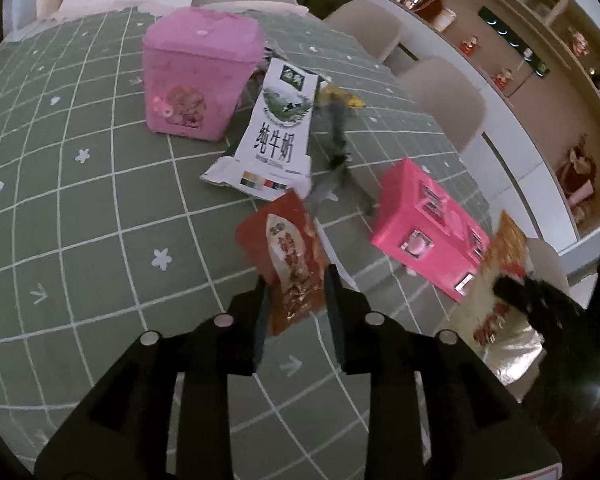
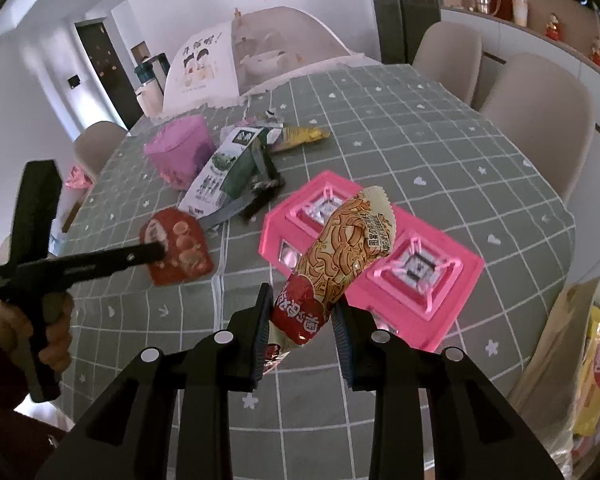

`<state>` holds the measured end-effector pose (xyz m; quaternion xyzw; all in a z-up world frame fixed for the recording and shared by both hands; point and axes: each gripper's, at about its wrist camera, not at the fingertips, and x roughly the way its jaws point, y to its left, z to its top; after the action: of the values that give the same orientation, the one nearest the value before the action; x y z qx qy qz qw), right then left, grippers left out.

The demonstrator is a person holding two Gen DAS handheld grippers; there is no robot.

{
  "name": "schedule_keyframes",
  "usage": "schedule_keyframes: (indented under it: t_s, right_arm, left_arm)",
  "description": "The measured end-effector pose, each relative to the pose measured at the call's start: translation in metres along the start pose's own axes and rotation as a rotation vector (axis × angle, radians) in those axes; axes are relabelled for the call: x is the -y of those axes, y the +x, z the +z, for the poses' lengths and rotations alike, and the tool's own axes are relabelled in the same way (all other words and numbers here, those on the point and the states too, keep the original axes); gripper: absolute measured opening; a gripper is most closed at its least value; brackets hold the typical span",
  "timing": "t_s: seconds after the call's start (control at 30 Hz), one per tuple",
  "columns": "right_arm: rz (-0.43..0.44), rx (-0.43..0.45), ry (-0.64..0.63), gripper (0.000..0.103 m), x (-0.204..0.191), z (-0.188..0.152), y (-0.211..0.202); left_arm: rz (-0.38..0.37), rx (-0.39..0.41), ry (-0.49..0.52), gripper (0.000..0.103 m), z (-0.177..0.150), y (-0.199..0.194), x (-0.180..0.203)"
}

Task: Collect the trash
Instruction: 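Carry the brown-red wrapper and orange snack wrapper over the bin with both tools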

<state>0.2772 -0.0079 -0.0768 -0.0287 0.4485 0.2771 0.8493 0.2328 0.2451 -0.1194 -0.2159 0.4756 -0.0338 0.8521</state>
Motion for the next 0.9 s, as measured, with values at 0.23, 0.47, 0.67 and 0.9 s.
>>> schedule_keyframes:
  t_s: [0.23,0.47,0.67,0.9]
  right_arm:
    - [-0.009,-0.012,0.017,0.028,0.003,-0.008,-0.003]
    - [-0.015,0.003,0.026,0.028,0.003,-0.011,-0.007]
    - [-0.021,0.05,0.012,0.028,0.0,-0.006,-0.02]
    - [-0.059,0.112,0.009,0.028,0.005,0.001,-0.044]
  left_arm:
    - [-0.015,0.002,-0.041,0.015,0.012,0.01,-0.002]
    - [-0.032,0.052,0.04,0.001,0.023,-0.005,0.022]
    - [-0.044,0.114,0.101,0.001,0.03,-0.034,0.044]
    - [-0.089,0.176,0.181,0.001,0.039,-0.06,0.084]
